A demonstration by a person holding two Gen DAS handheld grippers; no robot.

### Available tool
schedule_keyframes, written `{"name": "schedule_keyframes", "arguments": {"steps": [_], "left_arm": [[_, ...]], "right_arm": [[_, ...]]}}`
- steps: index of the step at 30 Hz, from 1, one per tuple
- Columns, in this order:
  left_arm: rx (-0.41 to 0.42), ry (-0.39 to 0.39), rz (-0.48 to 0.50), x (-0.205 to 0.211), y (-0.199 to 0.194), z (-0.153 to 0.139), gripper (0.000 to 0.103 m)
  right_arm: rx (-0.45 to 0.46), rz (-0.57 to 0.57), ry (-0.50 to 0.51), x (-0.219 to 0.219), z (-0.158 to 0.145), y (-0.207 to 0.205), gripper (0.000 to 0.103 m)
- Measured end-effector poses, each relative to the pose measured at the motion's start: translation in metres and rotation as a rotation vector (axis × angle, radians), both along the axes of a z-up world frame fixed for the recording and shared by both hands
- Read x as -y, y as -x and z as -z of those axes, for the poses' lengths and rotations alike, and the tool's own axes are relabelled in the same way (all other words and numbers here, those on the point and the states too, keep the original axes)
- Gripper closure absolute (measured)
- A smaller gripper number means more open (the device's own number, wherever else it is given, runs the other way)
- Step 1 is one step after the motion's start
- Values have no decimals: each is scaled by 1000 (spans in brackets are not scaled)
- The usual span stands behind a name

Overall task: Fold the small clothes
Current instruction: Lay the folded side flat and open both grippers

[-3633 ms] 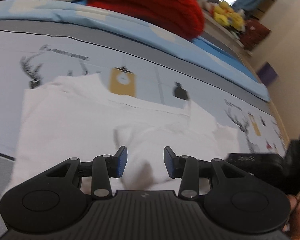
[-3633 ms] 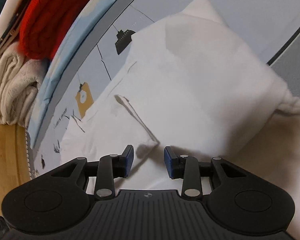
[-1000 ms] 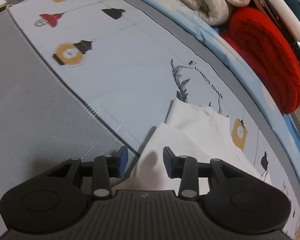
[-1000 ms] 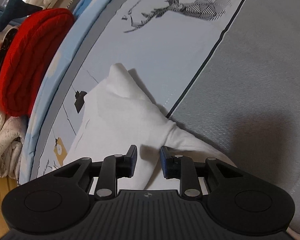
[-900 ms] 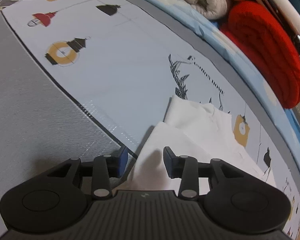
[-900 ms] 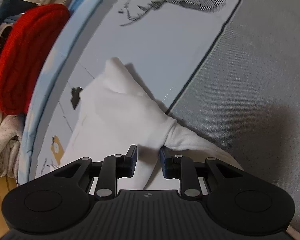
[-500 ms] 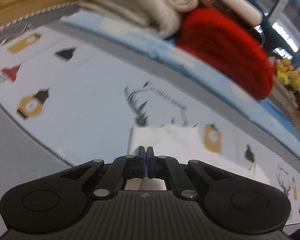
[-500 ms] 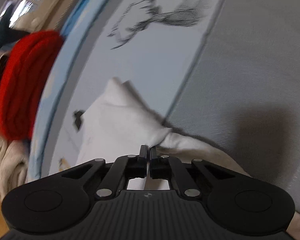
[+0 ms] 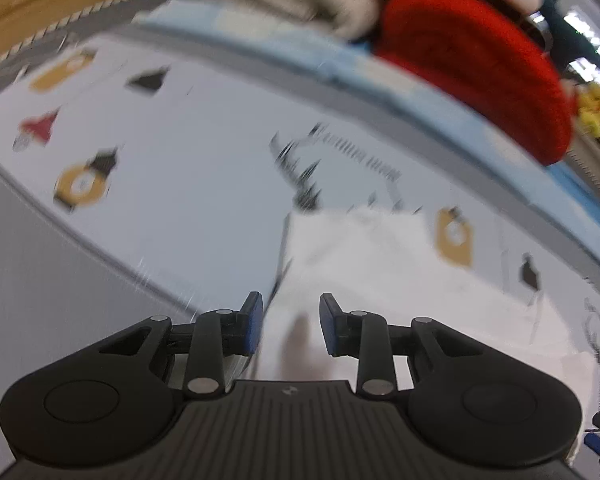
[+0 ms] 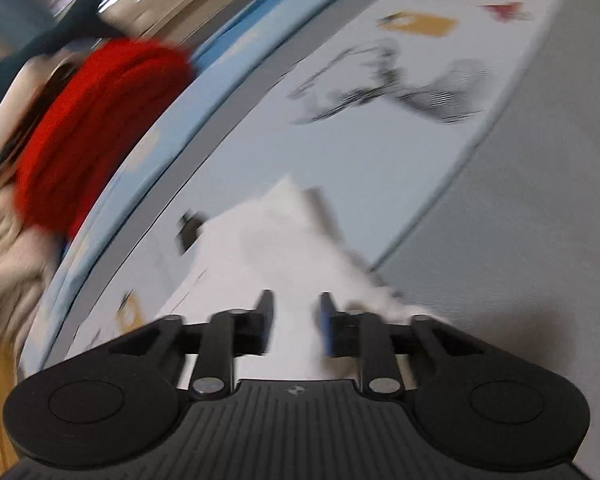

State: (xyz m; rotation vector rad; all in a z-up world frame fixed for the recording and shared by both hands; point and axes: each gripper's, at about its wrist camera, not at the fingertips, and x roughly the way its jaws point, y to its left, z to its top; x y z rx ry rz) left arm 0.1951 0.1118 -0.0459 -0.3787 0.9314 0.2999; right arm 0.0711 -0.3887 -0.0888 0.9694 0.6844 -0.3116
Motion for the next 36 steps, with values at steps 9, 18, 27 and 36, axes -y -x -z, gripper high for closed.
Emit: {"name": "schedule_keyframes", "arguments": {"steps": [9, 18, 27, 36], "left_arm": [[-109, 36, 23, -3, -11, 26, 90], [68, -165, 82, 17, -1, -16, 96], [-11, 24, 157, 21, -7, 3, 88], [-38, 3, 150, 31, -9, 5, 72]], "right_arm": [[-166, -65, -53, 2, 36, -25, 69], [-160, -59, 10, -11, 27, -30, 68], [-241, 42, -41, -5, 43, -23, 65], [-99, -22, 157, -42, -4, -14, 65]]}}
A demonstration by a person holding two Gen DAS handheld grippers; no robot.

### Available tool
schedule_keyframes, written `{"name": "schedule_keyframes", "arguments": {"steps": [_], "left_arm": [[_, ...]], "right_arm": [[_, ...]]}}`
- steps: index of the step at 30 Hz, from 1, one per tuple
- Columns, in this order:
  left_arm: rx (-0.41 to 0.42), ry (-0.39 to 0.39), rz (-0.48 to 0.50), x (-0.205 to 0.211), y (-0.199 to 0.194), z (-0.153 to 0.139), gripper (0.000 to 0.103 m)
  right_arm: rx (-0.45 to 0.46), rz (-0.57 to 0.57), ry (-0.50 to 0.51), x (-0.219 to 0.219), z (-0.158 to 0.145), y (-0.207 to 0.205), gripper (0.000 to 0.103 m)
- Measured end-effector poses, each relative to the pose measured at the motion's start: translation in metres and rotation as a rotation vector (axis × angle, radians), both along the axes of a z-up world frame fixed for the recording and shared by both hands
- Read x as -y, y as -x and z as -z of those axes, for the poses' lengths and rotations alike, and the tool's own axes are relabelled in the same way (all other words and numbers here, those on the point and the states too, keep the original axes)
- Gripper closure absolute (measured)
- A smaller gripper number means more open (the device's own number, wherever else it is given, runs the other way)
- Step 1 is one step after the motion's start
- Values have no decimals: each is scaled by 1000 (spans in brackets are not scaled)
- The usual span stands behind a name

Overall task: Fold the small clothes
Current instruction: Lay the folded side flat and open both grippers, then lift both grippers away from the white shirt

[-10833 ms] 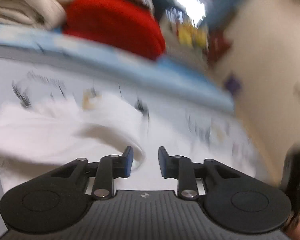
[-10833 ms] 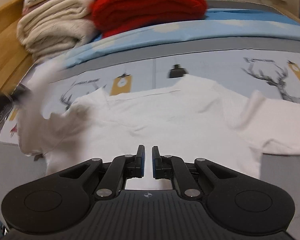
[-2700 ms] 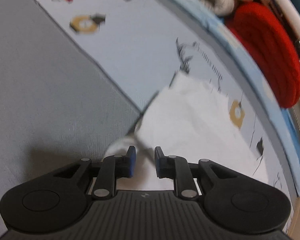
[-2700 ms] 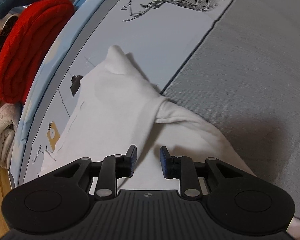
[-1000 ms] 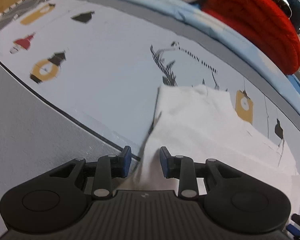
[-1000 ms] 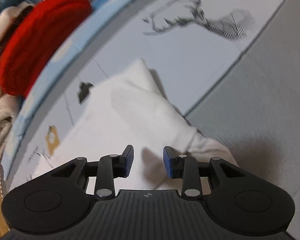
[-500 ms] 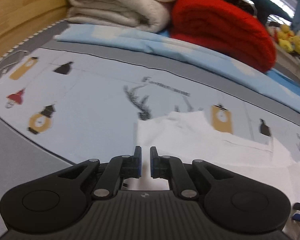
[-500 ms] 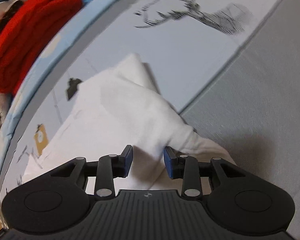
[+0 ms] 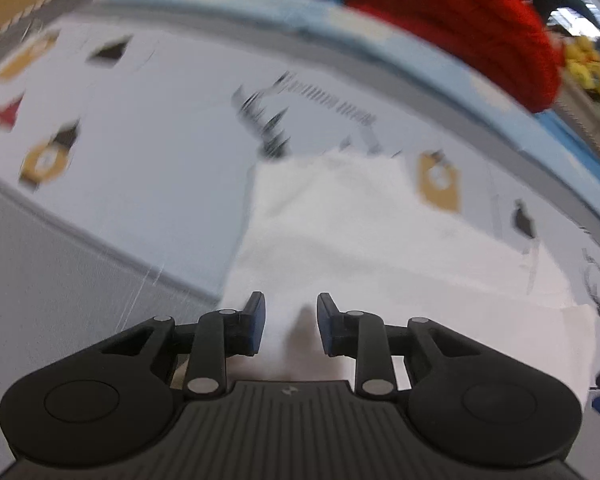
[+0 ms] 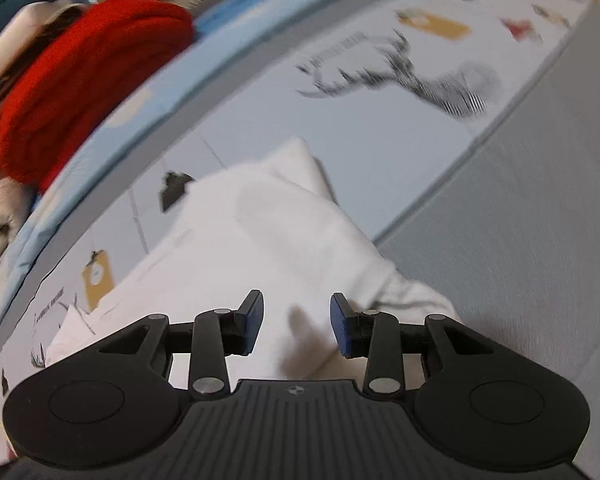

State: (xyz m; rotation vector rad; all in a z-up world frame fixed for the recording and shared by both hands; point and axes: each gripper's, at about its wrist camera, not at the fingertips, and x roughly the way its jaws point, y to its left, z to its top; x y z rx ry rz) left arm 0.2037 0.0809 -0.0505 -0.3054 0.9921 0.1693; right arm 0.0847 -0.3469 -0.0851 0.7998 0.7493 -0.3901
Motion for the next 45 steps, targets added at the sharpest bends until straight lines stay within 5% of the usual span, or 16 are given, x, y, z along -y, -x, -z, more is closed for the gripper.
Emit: {"name": "schedule_keyframes", "arguments": {"steps": [4, 11, 17, 21, 26, 33, 36, 39, 45], "left_arm": [[24, 45, 57, 10, -4, -3, 72], [-107, 88, 70, 9, -18, 25, 64], [-34, 48, 75, 4, -25, 13, 64], [-80, 43, 58, -6, -34, 25, 64], [-66, 69, 68, -14, -40, 23, 64], [-10, 61, 153, -6, -47, 13, 64], [-54, 40, 146, -9, -51, 13, 64], [36, 20, 154, -14, -44, -18, 64], [251, -28, 169, -16, 0, -86, 64]], "right_arm": [[42, -31, 90, 2, -6, -5, 64], [-132, 28, -146, 35, 49, -24, 65], [-61, -24, -44, 28, 25, -26, 61], [-10, -55, 69, 25, 11, -31, 60], [-94, -15, -73, 45, 42, -38, 62], [-45, -73, 56, 33, 21, -42, 57], [-121, -69, -13, 43, 39, -47, 62], [-114, -62, 11, 42, 24, -46, 61], [80, -102, 193, 24, -44, -19, 60]]}}
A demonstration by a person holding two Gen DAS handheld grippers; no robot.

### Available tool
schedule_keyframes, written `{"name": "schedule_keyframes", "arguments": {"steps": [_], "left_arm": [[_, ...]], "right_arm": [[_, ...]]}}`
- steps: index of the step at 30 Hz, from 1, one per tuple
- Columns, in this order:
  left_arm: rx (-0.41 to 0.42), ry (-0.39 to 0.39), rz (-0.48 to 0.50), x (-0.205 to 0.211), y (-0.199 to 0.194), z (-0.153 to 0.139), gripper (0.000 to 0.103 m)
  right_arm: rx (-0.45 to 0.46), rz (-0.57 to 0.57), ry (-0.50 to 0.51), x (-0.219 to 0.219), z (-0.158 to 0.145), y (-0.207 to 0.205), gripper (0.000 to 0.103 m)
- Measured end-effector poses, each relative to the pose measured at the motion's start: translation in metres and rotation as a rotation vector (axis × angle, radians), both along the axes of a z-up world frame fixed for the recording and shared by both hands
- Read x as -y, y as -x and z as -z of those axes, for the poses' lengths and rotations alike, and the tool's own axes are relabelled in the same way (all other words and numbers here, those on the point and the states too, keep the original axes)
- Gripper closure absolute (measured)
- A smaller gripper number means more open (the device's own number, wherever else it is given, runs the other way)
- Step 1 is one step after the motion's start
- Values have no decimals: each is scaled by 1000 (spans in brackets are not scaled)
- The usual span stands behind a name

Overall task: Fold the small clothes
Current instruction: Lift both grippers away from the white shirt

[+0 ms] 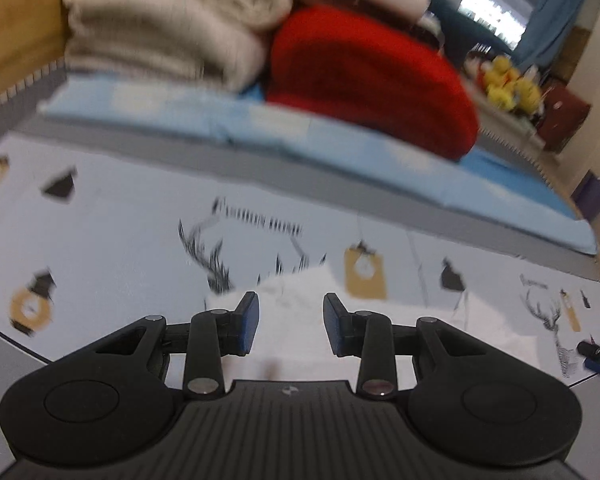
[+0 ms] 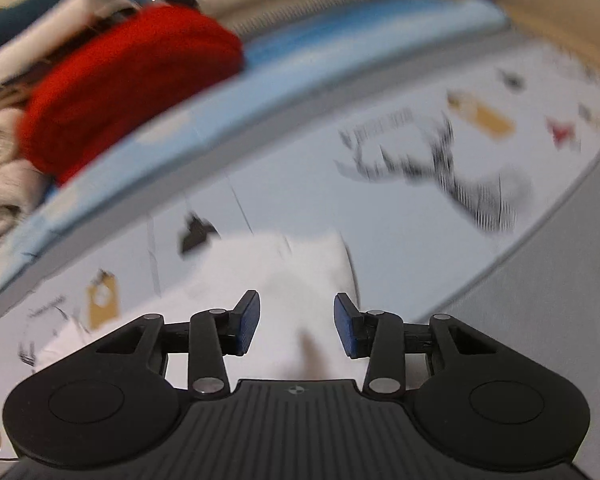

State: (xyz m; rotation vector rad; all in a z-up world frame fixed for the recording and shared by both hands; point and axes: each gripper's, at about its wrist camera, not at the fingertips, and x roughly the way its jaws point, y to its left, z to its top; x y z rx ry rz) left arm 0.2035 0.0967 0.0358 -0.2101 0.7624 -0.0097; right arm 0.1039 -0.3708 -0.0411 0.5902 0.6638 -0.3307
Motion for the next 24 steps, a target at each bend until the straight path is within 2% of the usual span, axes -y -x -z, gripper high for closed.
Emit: {"name": "schedule_keyframes", "arguments": {"steps": [7, 10, 12, 15, 19, 22, 24], "left_arm": [[160, -33, -5, -7, 75, -42, 66], [186, -18, -10, -12, 117, -51, 67], [175, -11, -8, -12, 144, -56, 71], [157, -3, 32, -7, 184, -64, 77], [134, 0, 77, -3, 251, -63, 83], [89, -3, 74, -6, 297, -40, 86], [18, 4, 35, -11, 321, -15, 87]], "right_arm": [[257, -85, 202, -22, -73, 73, 60], [353, -110, 213, -24, -96, 123, 59], [387, -163, 191, -24, -99, 162, 59], [360, -174, 163, -12, -88, 216, 59], [261, -158, 131, 10, -49, 277, 59], [158, -151, 77, 23, -11, 303, 59], [103, -144, 14, 27, 11, 316, 60]]}}
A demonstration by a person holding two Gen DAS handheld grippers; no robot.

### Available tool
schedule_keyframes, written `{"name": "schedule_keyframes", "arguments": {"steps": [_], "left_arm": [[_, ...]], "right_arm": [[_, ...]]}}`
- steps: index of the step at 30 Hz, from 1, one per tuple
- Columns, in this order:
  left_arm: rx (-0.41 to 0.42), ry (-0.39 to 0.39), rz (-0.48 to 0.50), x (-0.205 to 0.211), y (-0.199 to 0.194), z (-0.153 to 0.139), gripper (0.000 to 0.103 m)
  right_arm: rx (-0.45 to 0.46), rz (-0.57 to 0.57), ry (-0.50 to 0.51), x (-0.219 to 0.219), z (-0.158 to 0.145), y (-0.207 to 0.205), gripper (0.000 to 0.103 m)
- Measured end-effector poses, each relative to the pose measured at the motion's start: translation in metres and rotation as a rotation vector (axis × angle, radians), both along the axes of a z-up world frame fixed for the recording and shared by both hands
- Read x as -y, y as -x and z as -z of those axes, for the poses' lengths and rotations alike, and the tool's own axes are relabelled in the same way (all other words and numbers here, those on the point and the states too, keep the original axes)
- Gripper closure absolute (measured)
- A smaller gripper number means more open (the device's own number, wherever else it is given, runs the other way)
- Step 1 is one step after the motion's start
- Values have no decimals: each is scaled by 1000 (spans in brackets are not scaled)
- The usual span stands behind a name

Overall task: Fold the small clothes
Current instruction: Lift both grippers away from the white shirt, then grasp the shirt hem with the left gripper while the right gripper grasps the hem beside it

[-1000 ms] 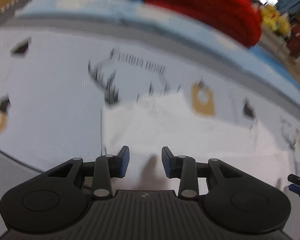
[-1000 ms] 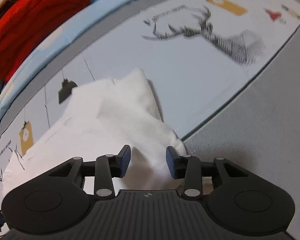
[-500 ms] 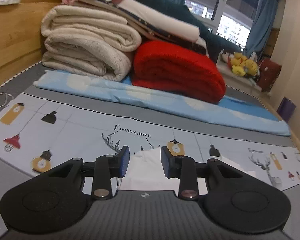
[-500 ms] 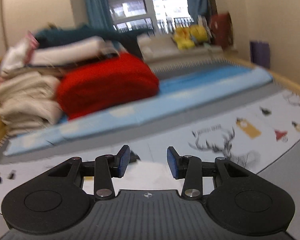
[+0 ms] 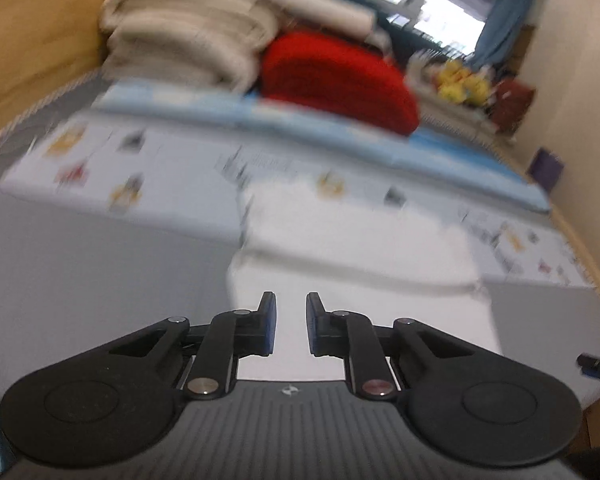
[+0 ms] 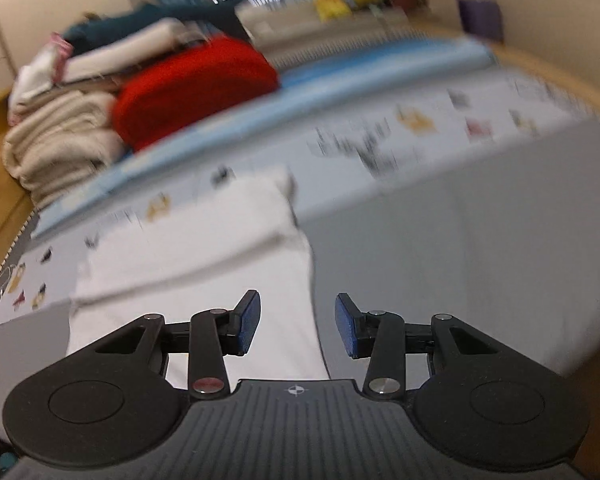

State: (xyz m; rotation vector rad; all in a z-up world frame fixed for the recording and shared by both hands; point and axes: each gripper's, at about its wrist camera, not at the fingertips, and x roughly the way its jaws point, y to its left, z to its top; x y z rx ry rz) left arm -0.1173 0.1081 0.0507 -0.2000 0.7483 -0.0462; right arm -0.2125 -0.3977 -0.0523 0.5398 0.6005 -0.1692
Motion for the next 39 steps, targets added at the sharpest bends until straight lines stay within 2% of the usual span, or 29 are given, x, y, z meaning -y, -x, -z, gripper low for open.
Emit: {"name": "schedule_keyframes", "arguments": {"steps": [3, 5, 7, 9, 12, 14, 16, 18, 21, 24, 27, 31, 33, 34, 35, 36, 37, 39], "left_arm": [[-124, 19, -43, -7, 27, 31, 87], [-192, 68, -59, -12, 36, 36, 87], [-167, 85, -38, -15, 44, 33, 87], [-154, 49, -43, -16, 46, 39, 87], [-189, 104, -65, -29, 40, 60, 87], [-182, 112, -64, -36, 36, 79, 86], [-278, 89, -108, -41, 23, 99, 86], [-294, 145, -103, -50, 22, 106, 82], [-351, 80, -84, -48, 19, 114, 79], [-394, 94, -67, -45, 18, 123, 78], [-409, 14, -54, -38, 19, 130, 77], [-402, -21, -53, -35, 22, 130, 78], [-398, -45, -42, -28, 20, 129, 81], [-393, -57, -29, -26, 21, 130, 94], [-388, -65, -17, -22, 21, 129, 99], [-369, -67, -22, -22, 23, 125, 100], [-339, -63, -31, -18, 26, 118, 100], [-267, -24, -42, -24, 36, 100, 100]], "right_arm": [[-33, 21, 1, -1, 24, 19, 63], [-65, 27, -13, -1, 38, 25, 65], [-84, 18, -69, 0, 49, 27, 65], [-112, 10, -102, -1, 58, 24, 65], [-138, -12, -130, -5, 68, 13, 65], [-181, -8, -115, -8, 74, 5, 65], [-215, -5, -110, -10, 82, -2, 64], [-248, -11, -94, -13, 92, -7, 64], [-302, -12, -64, -15, 103, -14, 64], [-337, -29, -45, -18, 113, -21, 64], [-333, -38, -4, -21, 116, -22, 62], [-311, -50, 28, -25, 116, -16, 62], [-308, -63, 33, -24, 117, -13, 62], [-307, -69, 32, -24, 118, -10, 62], [-306, -75, 29, -23, 118, -9, 64], [-304, -79, 26, -22, 118, -8, 76], [-303, -82, 27, -22, 118, -7, 101], [-267, -86, -7, -18, 114, -4, 100]]}}
